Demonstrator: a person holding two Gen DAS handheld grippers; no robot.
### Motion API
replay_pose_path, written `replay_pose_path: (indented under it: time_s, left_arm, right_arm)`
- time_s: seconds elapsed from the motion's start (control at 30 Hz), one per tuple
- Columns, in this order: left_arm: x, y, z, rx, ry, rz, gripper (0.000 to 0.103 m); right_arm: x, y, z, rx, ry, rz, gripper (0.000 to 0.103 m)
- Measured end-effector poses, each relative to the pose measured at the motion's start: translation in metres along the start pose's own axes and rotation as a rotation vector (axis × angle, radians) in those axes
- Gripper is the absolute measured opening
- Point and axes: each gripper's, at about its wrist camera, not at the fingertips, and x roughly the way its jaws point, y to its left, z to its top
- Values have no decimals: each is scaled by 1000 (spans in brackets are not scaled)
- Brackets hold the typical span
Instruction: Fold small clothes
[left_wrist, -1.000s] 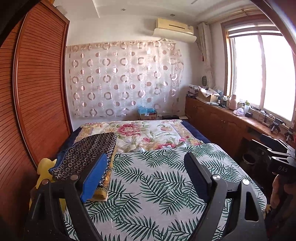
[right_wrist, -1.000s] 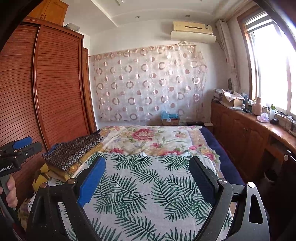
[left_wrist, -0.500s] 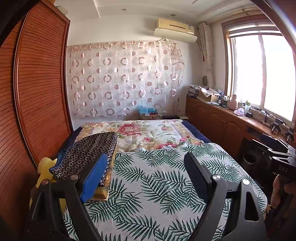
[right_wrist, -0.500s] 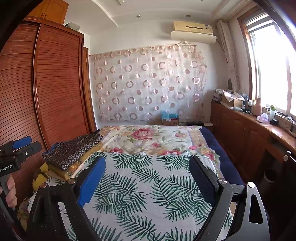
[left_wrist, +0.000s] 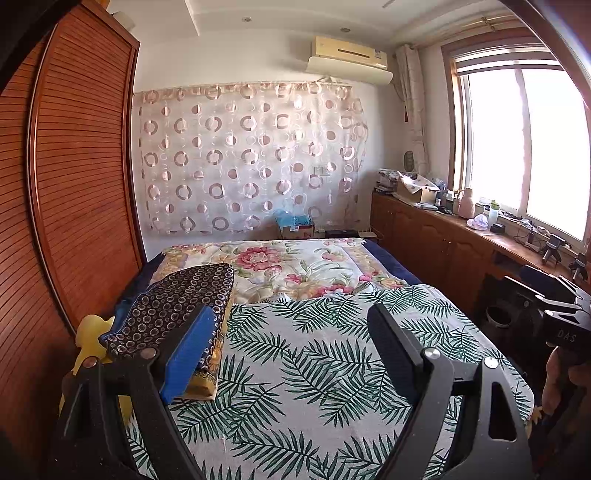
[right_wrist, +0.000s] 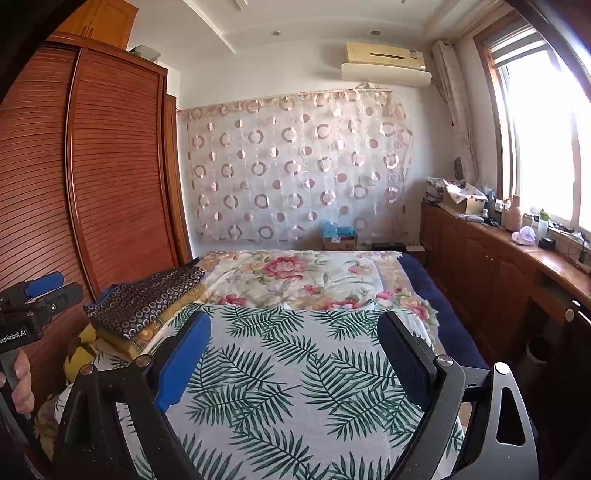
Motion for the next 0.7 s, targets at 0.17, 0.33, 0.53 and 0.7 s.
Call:
replay_pose_path:
  time_s: [0.17, 0.33, 0.53, 0.7]
  left_arm:
    - [0, 0, 0, 0, 0, 0, 86]
    - [0, 0, 0, 0, 1, 0, 86]
    - [0, 0, -1, 1, -1, 1, 86]
    - [0, 0, -1, 2, 0, 2, 86]
  right_arm:
    - [1, -2, -2, -3, 0, 4, 92]
    - [1, -4, -2, -2, 0, 5, 92]
    - [1, -6, -2, -3, -1, 5, 92]
    - [1, -6, -2, -4, -2, 6, 92]
